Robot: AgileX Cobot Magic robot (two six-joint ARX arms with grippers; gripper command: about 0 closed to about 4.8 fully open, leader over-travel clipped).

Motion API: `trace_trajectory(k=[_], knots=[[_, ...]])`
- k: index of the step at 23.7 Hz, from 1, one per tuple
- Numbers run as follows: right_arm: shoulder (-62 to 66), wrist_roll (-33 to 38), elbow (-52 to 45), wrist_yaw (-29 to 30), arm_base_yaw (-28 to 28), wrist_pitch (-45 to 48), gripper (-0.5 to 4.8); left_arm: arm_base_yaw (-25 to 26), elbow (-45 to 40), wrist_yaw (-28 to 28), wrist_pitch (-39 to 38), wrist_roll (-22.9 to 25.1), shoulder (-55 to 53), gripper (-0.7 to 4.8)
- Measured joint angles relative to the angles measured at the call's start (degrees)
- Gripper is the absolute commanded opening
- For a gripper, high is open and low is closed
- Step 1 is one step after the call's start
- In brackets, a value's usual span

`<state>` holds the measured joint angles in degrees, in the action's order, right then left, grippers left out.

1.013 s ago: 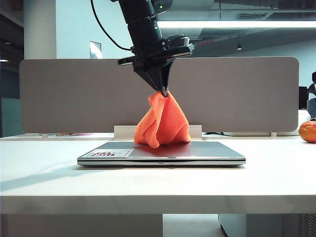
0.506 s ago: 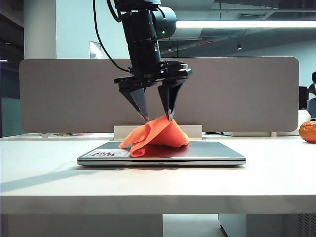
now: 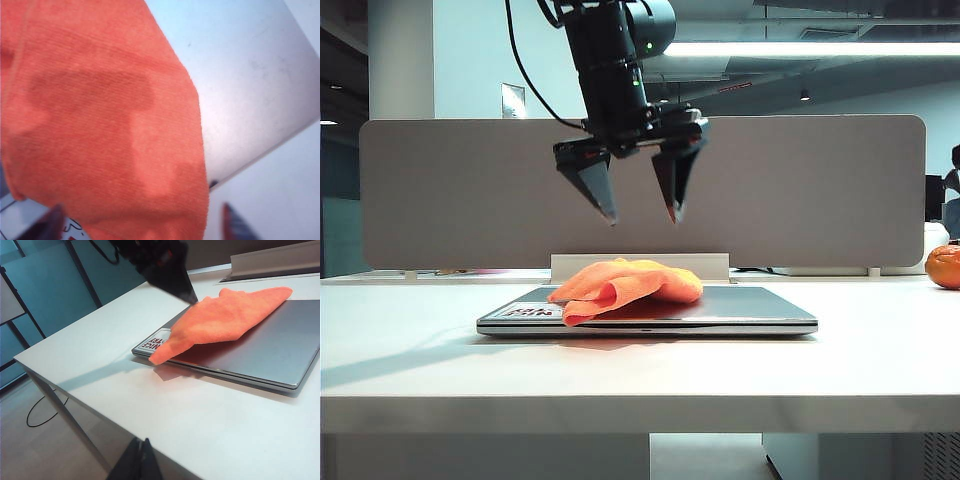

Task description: Pick up the orange rag and put it over the laptop.

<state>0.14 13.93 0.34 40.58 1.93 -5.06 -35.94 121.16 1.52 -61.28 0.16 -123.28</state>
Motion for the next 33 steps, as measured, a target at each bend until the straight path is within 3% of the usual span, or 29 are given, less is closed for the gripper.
trace_trajectory(k=[1,3,4,12,24,28,33], knots=[[0.00,-0.02,0.00,0.00,0.00,0.02,-0.04,0.02,0.66,0.02,-0.11,-0.02,0.37,1.54],[0.00,-0.02,0.00,-0.48,0.00,-0.02,-0.05,0.07,2.73,1.20,-0.44,0.00,2.08,0.22],[0.00,0.00,0.00,-1.77,0.00,-0.02,-0.05,0.07,3.13,2.49,-0.26,0.09,3.43,-0.09],[0.00,-0.24,0.00,-19.82,0.00,0.00,-0.05,3.87,3.04,4.85,-3.26,1.40,9.33,-0.06],[0.00,-4.52,0.00,-28.57,0.00,-0.02,-0.05,14.10,2.75,4.68,-7.82,2.84,20.04,-0.06],[0.00,-6.54,0.00,-35.67,0.00,-0.83,-0.05,17.20,-1.42,3.65,-8.22,4.07,24.48,-0.06],[0.00,-6.75,0.00,-38.38,0.00,-1.38,-0.05,17.35,-10.47,3.21,-4.76,5.35,32.17,-0.06]])
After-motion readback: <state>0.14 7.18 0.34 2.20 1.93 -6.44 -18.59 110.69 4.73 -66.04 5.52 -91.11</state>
